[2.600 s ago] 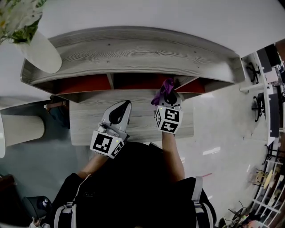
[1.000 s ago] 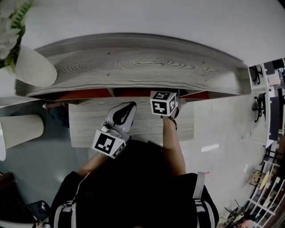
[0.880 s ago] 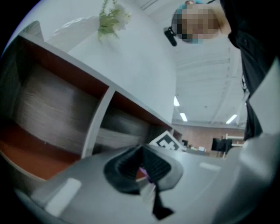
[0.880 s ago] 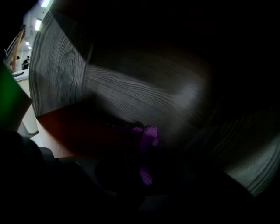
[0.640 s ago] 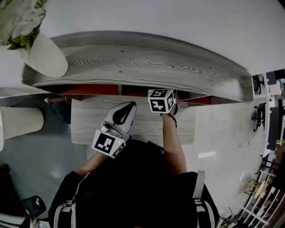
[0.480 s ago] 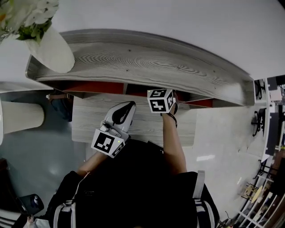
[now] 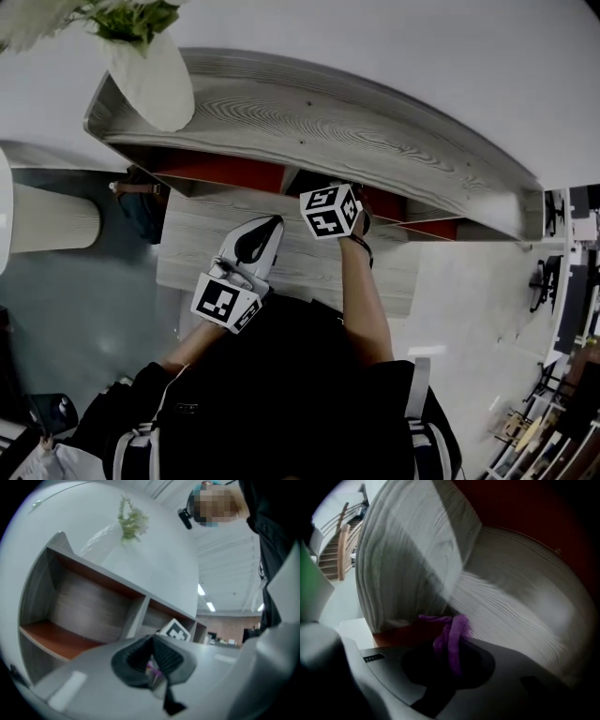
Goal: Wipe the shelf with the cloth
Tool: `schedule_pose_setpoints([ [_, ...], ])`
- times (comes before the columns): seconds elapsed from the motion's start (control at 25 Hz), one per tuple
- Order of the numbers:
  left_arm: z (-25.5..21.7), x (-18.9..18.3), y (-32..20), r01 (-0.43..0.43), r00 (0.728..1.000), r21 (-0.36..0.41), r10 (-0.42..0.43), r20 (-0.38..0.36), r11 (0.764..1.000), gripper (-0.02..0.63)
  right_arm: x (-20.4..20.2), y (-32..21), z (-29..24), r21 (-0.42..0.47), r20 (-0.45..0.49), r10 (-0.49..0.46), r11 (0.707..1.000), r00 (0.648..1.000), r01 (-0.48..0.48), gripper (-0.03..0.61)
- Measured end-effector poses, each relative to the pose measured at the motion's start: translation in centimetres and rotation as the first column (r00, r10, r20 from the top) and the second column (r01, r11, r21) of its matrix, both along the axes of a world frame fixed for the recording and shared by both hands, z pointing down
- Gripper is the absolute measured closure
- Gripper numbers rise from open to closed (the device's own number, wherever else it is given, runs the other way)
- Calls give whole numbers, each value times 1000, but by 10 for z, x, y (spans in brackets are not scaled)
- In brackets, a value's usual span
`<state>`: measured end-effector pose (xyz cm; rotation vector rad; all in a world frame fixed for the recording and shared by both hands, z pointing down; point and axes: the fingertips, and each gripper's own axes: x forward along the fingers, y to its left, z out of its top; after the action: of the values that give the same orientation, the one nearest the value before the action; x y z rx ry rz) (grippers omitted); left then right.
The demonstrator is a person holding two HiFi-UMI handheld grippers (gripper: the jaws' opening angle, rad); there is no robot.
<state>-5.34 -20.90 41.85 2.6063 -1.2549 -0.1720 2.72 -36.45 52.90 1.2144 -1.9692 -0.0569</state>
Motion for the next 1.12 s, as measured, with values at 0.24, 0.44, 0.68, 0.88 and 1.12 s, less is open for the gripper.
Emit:
schedule_pose_setpoints([
  [0.24,-2,-7,9,20,1000,2,-20,-9,1000,609,-30,10,0,-44,27,-147,988,989,148,529],
  [0.44,-5,-7,19,25,1000,9,-25,-12,1000,609,-48,24,0,-58,34,-236,970,971,238,529],
  [0.68,-6,-8,31,43,999,13,-43,-17,999,609,-56,38,0,-60,33,-275,959,961,277,529],
  [0.88,-7,-5,40,42,999,15,-42,-18,999,609,-59,50,0,-64,36,-292,954,956,294,529],
  [1.12,-10,0,47,35,999,28,-34,-21,999,609,-59,67,1,-58,31,-301,951,953,303,529],
])
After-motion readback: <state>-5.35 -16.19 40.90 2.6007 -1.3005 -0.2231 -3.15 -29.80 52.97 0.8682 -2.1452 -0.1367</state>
